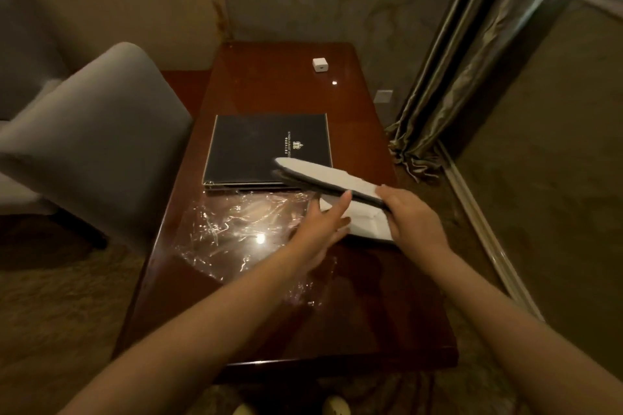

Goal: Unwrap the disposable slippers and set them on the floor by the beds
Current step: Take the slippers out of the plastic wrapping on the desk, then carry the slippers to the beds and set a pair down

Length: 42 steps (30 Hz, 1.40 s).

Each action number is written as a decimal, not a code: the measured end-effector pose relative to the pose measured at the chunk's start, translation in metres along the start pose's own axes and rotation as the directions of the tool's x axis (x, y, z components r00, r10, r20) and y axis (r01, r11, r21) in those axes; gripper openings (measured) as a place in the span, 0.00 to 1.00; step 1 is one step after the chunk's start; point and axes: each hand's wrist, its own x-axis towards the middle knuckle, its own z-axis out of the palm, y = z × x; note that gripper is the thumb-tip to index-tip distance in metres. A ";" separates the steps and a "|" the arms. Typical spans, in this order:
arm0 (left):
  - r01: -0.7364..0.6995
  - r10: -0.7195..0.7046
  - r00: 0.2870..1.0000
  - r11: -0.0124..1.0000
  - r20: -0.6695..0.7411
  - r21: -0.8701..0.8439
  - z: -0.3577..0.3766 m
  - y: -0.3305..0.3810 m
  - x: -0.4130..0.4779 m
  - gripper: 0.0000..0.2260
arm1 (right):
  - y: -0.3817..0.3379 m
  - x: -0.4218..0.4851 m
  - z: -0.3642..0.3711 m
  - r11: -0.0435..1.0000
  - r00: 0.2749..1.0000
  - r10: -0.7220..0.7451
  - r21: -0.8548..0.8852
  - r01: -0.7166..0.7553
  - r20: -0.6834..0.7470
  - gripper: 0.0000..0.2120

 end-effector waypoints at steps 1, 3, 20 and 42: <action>0.000 -0.012 0.997 0.988 -0.079 -0.152 0.017 -0.002 0.008 0.22 | -0.004 -0.001 0.006 1.000 1.000 -0.018 0.003 0.018 -0.023 0.20; -0.018 -0.072 0.968 0.937 -0.241 -0.350 0.037 -0.004 0.024 0.16 | -0.008 -0.003 0.016 0.998 0.998 -0.054 0.005 0.055 -0.039 0.20; 0.114 -0.245 0.858 0.948 -0.451 -0.298 0.003 -0.042 0.091 0.17 | 0.078 0.062 0.081 0.959 0.837 0.217 0.049 -0.278 0.502 0.28; 0.003 -0.051 0.859 0.995 -0.510 -0.096 -0.025 -0.008 0.049 0.23 | 0.111 0.079 0.017 0.834 0.828 0.144 0.384 -0.396 0.543 0.18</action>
